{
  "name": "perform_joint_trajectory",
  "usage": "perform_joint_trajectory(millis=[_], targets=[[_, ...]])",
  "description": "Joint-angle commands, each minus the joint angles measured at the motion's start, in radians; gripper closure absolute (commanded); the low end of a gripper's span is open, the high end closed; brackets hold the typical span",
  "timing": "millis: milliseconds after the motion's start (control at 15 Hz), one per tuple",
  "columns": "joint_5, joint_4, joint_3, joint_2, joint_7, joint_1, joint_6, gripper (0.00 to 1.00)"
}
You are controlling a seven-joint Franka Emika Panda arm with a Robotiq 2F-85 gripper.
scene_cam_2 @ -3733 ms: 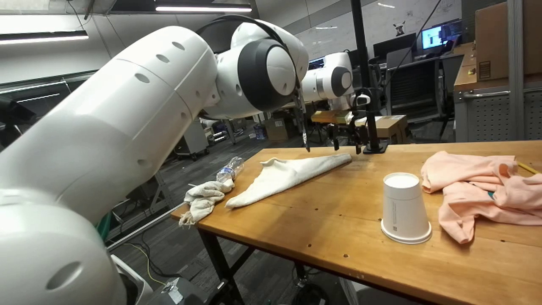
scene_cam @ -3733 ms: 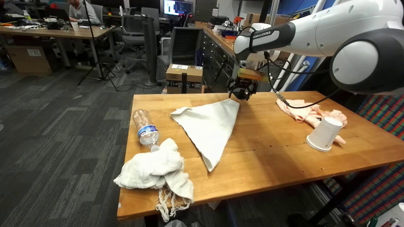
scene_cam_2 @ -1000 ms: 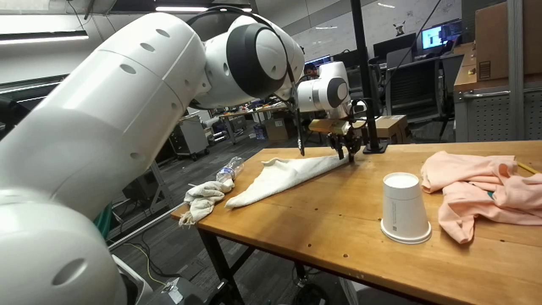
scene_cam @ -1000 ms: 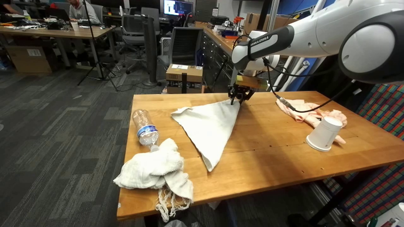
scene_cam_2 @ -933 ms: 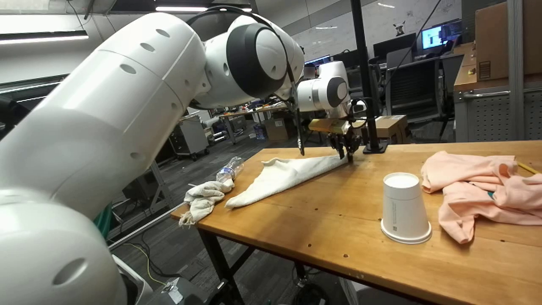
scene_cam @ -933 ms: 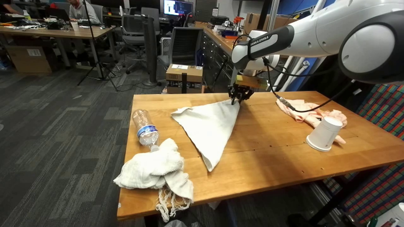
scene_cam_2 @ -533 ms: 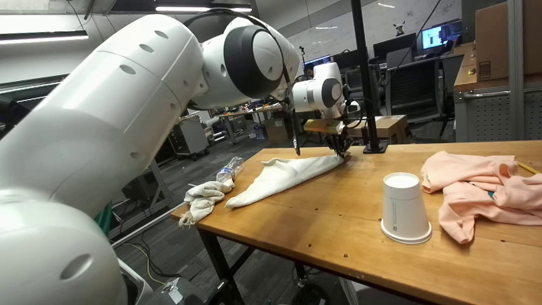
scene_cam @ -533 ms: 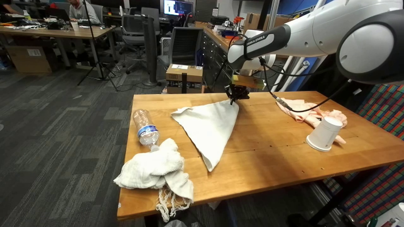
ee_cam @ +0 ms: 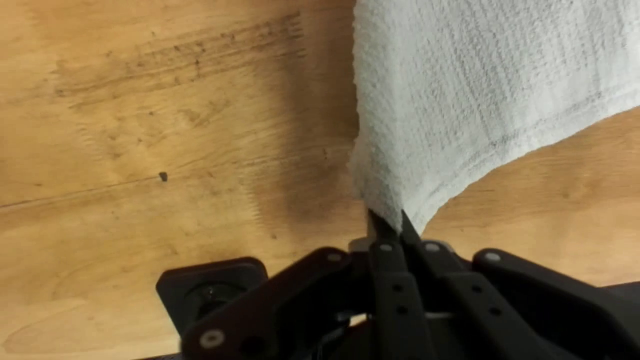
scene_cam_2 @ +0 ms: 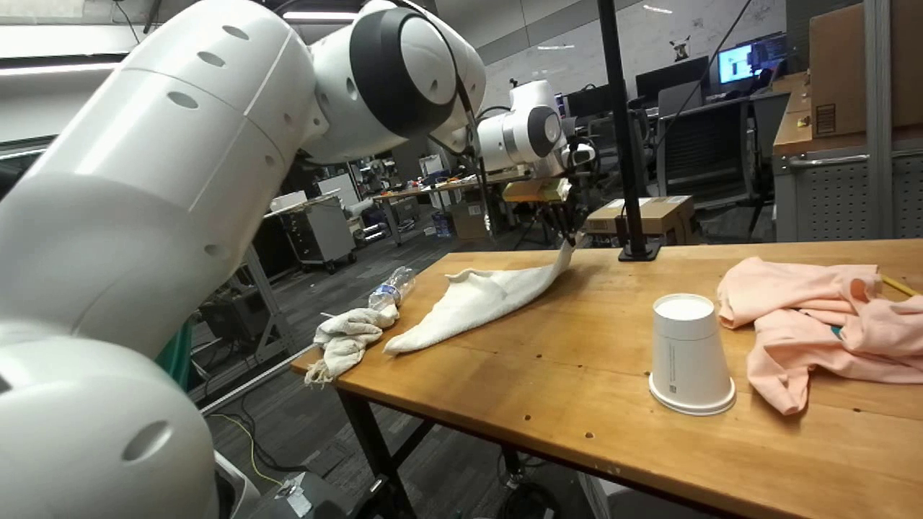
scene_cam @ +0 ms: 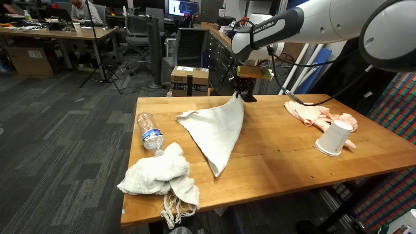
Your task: Fold the towel
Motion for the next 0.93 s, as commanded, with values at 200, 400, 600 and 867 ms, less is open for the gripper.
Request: perform_joint_trajectory(millis=[200,400,600,867], targets=[[-0.051,-0.247,-0.023,-0.224,0.09,0.061,-0.003,0.99],[-0.056,-0.351,-0.014,-0.317,0.133,0.087,-0.008,0.99],[-0.078,-0.441,-0.009,-0.402,0.182,0.125,-0.011,0.99],[-0.122,-0.521,0.007,-0.489,0.249,0.169,-0.028,0.99]])
